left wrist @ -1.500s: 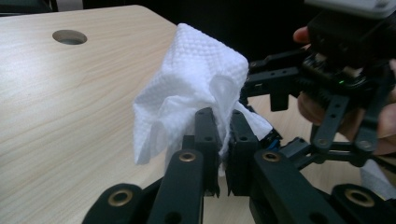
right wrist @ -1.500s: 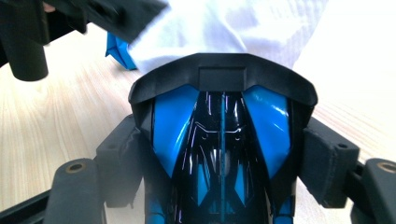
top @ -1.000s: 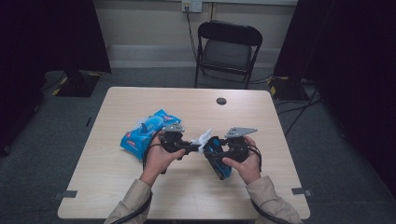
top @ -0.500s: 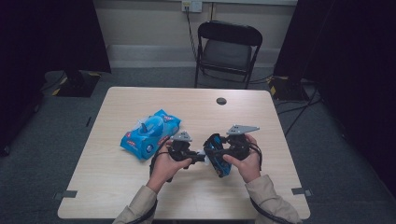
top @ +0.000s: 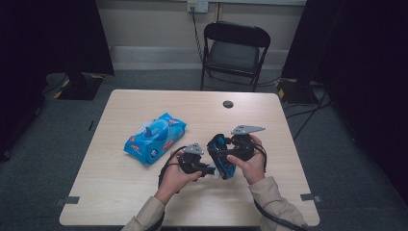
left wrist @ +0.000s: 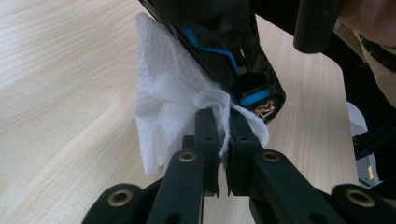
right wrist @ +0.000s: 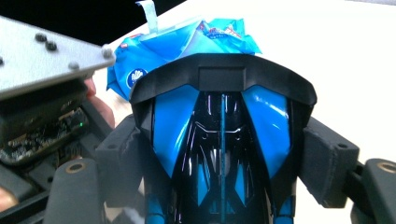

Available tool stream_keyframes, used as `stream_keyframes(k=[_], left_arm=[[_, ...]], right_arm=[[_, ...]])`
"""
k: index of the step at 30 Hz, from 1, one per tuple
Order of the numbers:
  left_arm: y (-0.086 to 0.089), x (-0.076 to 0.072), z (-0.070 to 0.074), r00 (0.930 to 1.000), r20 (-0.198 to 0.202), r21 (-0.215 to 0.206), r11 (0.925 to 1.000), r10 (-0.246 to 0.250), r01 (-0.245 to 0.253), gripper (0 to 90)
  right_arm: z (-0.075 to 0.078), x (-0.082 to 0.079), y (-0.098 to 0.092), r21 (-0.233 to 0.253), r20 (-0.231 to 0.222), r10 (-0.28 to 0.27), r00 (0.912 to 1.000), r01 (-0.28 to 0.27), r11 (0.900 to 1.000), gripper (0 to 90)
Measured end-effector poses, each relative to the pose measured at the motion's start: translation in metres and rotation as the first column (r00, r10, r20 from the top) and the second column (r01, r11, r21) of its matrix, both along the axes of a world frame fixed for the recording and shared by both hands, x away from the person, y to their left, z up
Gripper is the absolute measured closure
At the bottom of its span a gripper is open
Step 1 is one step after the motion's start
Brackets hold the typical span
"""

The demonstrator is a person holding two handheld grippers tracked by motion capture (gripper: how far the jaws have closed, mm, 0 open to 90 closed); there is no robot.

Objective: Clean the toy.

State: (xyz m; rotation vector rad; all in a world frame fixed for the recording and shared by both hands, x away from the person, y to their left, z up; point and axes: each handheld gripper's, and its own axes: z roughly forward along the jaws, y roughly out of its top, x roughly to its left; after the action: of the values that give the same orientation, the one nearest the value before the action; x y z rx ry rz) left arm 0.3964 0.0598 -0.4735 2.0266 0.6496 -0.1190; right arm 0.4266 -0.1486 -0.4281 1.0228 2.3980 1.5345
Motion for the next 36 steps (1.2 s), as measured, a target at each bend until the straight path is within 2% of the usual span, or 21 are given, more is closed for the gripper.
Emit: stream_keyframes(k=[8,11,14,15,16,17,19,20,21,24,25,28,31,36], left_arm=[[-0.006,-0.007,-0.007,0.999,0.011,0.02,0.9989,-0.043,0.043,85.2],[-0.009,-0.011,-0.011,0.997,0.012,0.049,0.9959,-0.077,0.076,85.1],[-0.006,-0.011,-0.01,0.9975,0.021,0.056,0.9962,-0.067,0.066,85.0],[0.002,-0.008,-0.007,0.9988,0.028,0.054,0.9978,-0.04,0.038,84.9],[0.002,-0.008,-0.007,0.9988,0.028,0.054,0.9978,-0.04,0.038,84.9],[0.012,-0.004,-0.003,0.9993,0.037,0.046,0.9989,-0.002,0.001,84.9],[0.022,0.001,0.002,0.9982,0.047,0.035,0.9987,0.036,-0.038,84.9],[0.022,0.001,0.002,0.9982,0.047,0.035,0.9987,0.036,-0.038,84.9],[0.03,0.005,0.008,0.9957,0.061,0.024,0.9972,0.07,-0.071,84.9],[0.037,0.009,0.014,0.9932,0.073,0.012,0.9957,0.091,-0.092,84.9],[0.04,0.012,0.02,0.9892,0.088,-0.001,0.9931,0.117,-0.118,84.9],[0.043,0.016,0.026,0.9859,0.108,-0.002,0.9917,0.128,-0.129,84.8],[0.045,0.021,0.035,0.9787,0.129,-0.02,0.9872,0.16,-0.158,84.9],[0.042,0.025,0.041,0.9757,0.141,-0.034,0.9858,0.167,-0.164,85.0]], right_arm=[[0.004,0.004,0.001,0.023,-0.005,-0.007,1.0,0.007,1.0,25.6],[0.008,0.004,0.001,0.025,0.005,-0.011,0.9999,0.011,1.0,25.6],[0.009,0.004,0.0,0.026,0.01,-0.006,0.9999,0.006,1.0,25.6],[0.01,0.003,-0.003,0.026,0.012,-0.006,0.9999,0.006,1.0,25.6],[0.01,0.003,-0.003,0.026,0.012,-0.006,0.9999,0.006,1.0,25.6],[0.011,0.001,-0.006,0.04,0.013,-0.007,0.9999,0.006,0.999,25.6],[0.012,-0.001,-0.008,0.039,0.018,-0.006,0.9998,0.005,0.999,25.6],[0.012,-0.001,-0.008,0.039,0.018,-0.006,0.9998,0.005,0.999,25.6],[0.012,-0.003,-0.008,0.033,0.017,0.001,0.9999,-0.001,0.999,25.6],[0.01,-0.004,-0.008,0.031,0.019,0.004,0.9998,-0.004,1.0,25.6],[0.007,-0.006,-0.008,0.031,0.013,0.007,0.9999,-0.008,0.999,25.6],[0.004,-0.006,-0.006,0.022,0.007,0.013,0.9999,-0.013,1.0,25.6],[0.002,-0.008,-0.004,0.017,0.003,0.022,0.9997,-0.023,1.0,25.6],[0.002,-0.01,-0.003,0.015,0.007,0.033,0.9994,-0.033,0.999,25.6]])
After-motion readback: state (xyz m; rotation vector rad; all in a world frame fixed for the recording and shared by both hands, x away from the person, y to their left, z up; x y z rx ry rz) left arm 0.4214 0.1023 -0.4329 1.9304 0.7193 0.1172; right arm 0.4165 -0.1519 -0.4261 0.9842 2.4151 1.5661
